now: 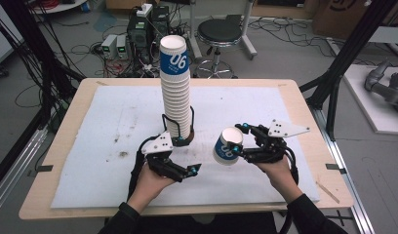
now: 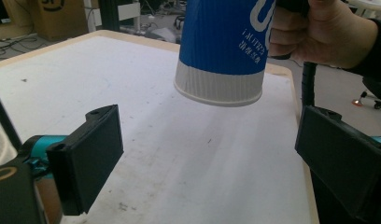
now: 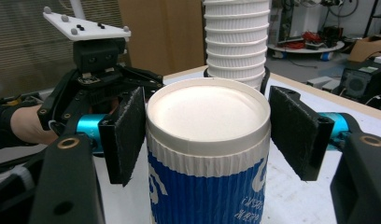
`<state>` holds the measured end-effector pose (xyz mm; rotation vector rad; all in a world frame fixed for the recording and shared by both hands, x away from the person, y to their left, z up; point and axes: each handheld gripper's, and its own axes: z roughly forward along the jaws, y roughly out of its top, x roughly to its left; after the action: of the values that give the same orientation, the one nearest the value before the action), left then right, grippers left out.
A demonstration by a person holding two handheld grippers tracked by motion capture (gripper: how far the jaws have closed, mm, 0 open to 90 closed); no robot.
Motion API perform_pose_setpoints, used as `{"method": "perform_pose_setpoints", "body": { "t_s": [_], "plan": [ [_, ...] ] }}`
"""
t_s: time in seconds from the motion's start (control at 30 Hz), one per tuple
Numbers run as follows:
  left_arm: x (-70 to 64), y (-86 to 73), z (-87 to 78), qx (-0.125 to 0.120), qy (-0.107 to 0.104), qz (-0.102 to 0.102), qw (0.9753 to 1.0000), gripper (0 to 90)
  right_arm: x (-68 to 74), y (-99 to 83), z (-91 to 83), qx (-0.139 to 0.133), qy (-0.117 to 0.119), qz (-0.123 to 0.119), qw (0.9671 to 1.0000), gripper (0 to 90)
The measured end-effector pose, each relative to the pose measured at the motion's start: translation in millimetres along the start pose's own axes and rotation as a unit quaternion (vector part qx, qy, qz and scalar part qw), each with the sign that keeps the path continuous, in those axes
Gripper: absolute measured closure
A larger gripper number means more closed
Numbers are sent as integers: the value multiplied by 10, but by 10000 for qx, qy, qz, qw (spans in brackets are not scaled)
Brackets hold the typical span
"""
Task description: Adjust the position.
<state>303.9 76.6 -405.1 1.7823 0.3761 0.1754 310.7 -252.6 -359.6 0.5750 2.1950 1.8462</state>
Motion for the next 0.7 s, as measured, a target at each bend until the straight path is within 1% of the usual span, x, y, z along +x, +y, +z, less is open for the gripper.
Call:
{"method": "perform_pose_setpoints", "body": {
  "t_s": [0.27,0.3,0.4,0.63,0.67,0.7],
  "plan": [
    [-36,0,124,-16,-139,-4,9999,75,39,-5,40,44,139,-40,9999,311],
    [-40,1,139,-12,-168,-2,9999,75,43,-5,48,45,177,-73,9998,311],
    [-54,1,186,10,-233,13,9997,75,65,-7,64,63,265,-58,9996,311],
    [-109,-2,291,29,-446,34,9990,75,123,-7,116,124,470,-119,9987,311],
    [-113,-2,299,28,-479,43,9988,75,136,-9,128,144,551,-114,9983,311],
    [-120,-3,312,28,-492,55,9988,75,140,-11,138,150,575,-147,9981,311]
  ]
}}
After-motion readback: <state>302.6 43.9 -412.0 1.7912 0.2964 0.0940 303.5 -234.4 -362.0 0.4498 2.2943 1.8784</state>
